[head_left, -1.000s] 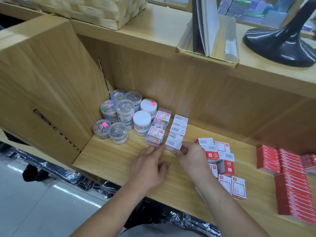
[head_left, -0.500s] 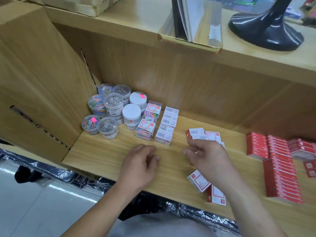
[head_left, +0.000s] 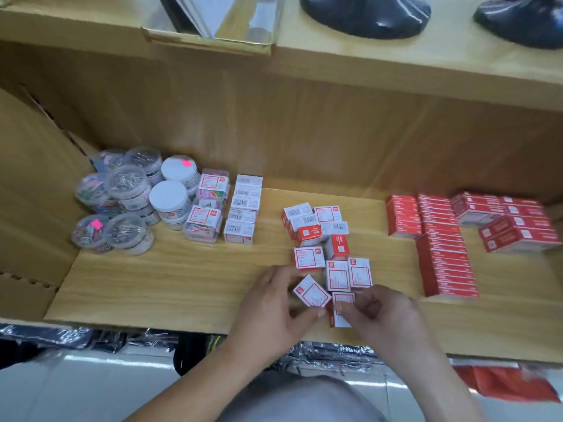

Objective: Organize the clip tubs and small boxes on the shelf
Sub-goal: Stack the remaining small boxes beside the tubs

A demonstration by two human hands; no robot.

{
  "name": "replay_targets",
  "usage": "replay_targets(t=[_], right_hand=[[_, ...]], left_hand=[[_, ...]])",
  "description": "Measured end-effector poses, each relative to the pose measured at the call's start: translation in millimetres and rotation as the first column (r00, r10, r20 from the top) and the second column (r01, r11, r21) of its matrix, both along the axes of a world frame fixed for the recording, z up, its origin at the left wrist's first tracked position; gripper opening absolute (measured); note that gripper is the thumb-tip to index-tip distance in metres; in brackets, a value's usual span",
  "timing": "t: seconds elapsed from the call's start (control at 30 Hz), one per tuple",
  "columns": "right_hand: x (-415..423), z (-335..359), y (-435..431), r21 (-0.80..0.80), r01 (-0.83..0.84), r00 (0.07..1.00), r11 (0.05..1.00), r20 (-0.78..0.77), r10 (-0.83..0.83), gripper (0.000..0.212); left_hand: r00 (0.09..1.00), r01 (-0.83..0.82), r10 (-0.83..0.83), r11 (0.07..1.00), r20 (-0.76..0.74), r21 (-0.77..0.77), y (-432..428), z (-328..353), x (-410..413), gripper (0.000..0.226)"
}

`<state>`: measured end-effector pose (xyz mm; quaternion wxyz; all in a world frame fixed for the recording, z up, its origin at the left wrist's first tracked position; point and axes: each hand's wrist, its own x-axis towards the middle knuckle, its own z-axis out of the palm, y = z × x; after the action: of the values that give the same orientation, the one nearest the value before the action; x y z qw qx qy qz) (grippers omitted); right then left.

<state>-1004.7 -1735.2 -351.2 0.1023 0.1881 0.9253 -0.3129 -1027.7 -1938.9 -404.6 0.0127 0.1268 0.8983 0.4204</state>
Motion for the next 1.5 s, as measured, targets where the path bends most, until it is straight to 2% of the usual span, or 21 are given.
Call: replay_targets(t=[0.07, 0.17, 0.3, 0.4, 0.5, 0.6, 0.7, 0.77, 0.87, 1.0, 1.13, 1.23, 1.33, 1.43, 1.5], right_hand=[[6, -3, -1, -0.015, 0.020, 1.000, 1.000, -0.001, -0.020, 0.037], [12, -4, -6, -0.030, -0.029, 1.000, 0.999, 0.009, 0.030, 0.031], [15, -5, -14, 0.050, -0.140, 0.990, 0.989, -0.023, 0.141, 0.029], [18, -7, -26, 0.109, -0.167, 0.985, 0.980, -0.025, 0.171, 0.024], [18, -4, -37, 0.127, -0.194, 0.978, 0.973, -0.048, 0.201, 0.030], [11, 4, -49, 0.100, -0.198, 0.973, 0.975, -0.101, 0.208, 0.039], [-5, 10, -64, 0.040, -0.236, 0.964, 0.971, -0.112, 0.239, 0.044], [-16, 11, -71, 0.000, -0.261, 0.957, 0.965, -0.131, 0.259, 0.040], [-28, 12, -78, -0.093, -0.276, 0.945, 0.957, -0.207, 0.252, 0.031], [-45, 11, -83, -0.201, -0.312, 0.939, 0.928, -0.211, 0.270, 0.049], [-53, 9, -84, -0.459, -0.178, 0.984, 0.870, -0.108, 0.144, 0.044], [-52, 5, -83, -0.577, -0.086, 0.996, 0.812, -0.054, 0.067, 0.040], [-50, 3, -83, -0.626, -0.043, 0.999, 0.778, -0.047, 0.018, 0.046], [-51, 3, -85, -0.605, -0.073, 0.996, 0.793, -0.084, 0.028, 0.052], [-56, 3, -90, -0.582, -0.092, 0.992, 0.808, -0.120, 0.026, 0.046]], left_hand=[[1.000, -0.002, 0.001, 0.997, 0.012, 0.072, -2, -4, 3, 0.051], [0.999, 0.023, -0.025, 0.996, 0.022, 0.091, -7, -7, 4, 0.040], [0.980, -0.096, 0.078, 0.991, 0.183, 0.095, -16, -3, 5, 0.038], [0.964, -0.128, 0.074, 0.972, 0.256, 0.200, -24, -6, 4, 0.042], [0.941, -0.224, 0.113, 0.916, 0.320, 0.333, -36, -7, 0, 0.028], [0.914, -0.341, 0.212, 0.864, 0.347, 0.371, -56, -5, -8, 0.026], [0.906, -0.388, 0.280, 0.849, 0.316, 0.360, -72, -1, -19, 0.028], [0.903, -0.411, 0.313, 0.832, 0.296, 0.374, -79, 1, -24, 0.025], [0.916, -0.400, 0.362, 0.850, 0.171, 0.344, -91, 2, -26, 0.021], [0.955, -0.288, 0.295, 0.895, 0.032, 0.341, -106, 12, -30, 0.039], [0.976, -0.206, 0.214, 0.969, -0.045, 0.135, -111, 16, -34, 0.058], [0.971, -0.239, 0.239, 0.958, 0.020, 0.160, -107, 16, -36, 0.059], [0.963, -0.267, 0.250, 0.937, 0.101, 0.225, -104, 4, -33, 0.050], [0.973, -0.215, 0.226, 0.957, -0.036, 0.193, -105, -8, -24, 0.043], [0.977, -0.160, 0.173, 0.982, -0.124, 0.104, -108, -6, -23, 0.057]])
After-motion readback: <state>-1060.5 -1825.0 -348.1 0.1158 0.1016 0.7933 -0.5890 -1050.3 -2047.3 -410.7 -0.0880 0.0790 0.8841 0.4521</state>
